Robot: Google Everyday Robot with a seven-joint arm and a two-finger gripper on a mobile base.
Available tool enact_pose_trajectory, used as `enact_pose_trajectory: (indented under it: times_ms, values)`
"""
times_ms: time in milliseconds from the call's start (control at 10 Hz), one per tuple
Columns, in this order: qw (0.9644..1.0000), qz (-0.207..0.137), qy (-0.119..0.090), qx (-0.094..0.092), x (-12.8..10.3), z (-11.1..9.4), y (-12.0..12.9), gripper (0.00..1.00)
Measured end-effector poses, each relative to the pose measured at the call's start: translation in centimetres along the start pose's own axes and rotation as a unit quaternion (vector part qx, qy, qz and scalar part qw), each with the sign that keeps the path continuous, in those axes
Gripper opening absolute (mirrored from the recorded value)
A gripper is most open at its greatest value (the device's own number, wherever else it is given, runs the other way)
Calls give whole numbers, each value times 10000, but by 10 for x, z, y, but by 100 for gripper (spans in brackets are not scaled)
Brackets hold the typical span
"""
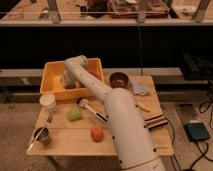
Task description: Wipe tray with sponge
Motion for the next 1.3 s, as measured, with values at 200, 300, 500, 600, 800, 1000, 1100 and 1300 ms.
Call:
enact_pose_trajectory:
  times_ms: [200, 300, 500, 600, 800, 1000, 1100, 1300]
  values:
    - [10000, 59, 38, -25, 13, 5, 2, 20]
    - [10000, 65, 76, -9, 22, 9, -4, 20]
    - [9998, -76, 122, 109, 34, 13, -32, 20]
    - [9997, -146, 132, 151, 35, 13, -40, 20]
    - [9989, -348, 138, 273, 19, 4, -56, 20]
    - [9984, -444, 69, 339, -3, -5, -62, 20]
    - [9983, -470, 15, 351, -14, -6, -59, 20]
    - [9987, -425, -34, 287, -25, -8, -41, 20]
